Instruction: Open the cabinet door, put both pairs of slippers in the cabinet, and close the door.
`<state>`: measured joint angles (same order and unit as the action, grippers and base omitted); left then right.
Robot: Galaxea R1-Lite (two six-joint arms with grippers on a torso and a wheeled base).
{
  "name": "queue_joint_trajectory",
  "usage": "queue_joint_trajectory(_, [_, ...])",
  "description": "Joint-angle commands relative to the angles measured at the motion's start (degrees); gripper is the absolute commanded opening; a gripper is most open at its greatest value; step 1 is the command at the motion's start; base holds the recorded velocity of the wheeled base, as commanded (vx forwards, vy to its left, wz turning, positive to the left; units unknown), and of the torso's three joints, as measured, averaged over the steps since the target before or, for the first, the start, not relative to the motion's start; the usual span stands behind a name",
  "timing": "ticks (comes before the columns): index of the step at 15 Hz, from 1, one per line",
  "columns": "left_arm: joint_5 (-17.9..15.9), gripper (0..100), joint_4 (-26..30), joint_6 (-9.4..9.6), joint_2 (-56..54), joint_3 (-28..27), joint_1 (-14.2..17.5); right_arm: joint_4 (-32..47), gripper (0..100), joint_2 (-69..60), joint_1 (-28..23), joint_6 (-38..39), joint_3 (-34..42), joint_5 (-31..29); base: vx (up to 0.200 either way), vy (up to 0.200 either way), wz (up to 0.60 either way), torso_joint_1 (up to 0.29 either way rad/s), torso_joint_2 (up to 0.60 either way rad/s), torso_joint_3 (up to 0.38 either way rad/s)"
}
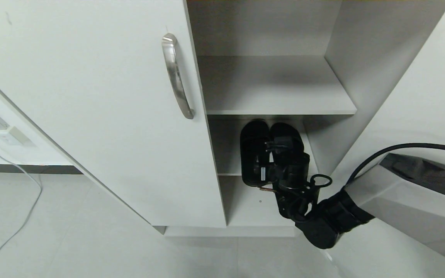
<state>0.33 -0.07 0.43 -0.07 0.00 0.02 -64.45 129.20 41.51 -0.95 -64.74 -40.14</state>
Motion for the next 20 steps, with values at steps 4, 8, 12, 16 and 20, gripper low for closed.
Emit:
queue_joint_trajectory(4, [-0.1,0,0.0,0.01,0.1,0.0,0.0,-7.5,100,-5.9,3.5,-0.1,10.7,-0.2,0.0,0.0,0.0,0.0,0.0,0.0])
queue_joint_trajectory(8, [-0.1,0,0.0,-0.08,0.1,0.0,0.0,-7.8,100,-6.1,4.1,-0.1,10.9,-0.2,-0.2,0.0,0.0,0.002,0.0,0.004])
queue_joint_trajectory(12, [0.0,0,0.0,-0.08,0.1,0.0,0.1,-7.9,100,-6.1,4.2,-0.1,11.1,-0.3,-0.15,0.0,0.0,-0.001,0.0,0.003])
queue_joint_trajectory(16, [0.1,0,0.0,-0.08,0.1,0.0,0.1,-8.0,100,-6.3,4.2,-0.1,12.1,-0.3,0.0,0.0,0.0,0.0,0.0,0.0])
queue_joint_trajectory(20, [0.0,0,0.0,0.01,0.1,0.0,0.0,-8.1,100,-7.6,4.6,0.0,13.8,-0.3,0.0,0.0,0.0,0.0,0.0,0.0])
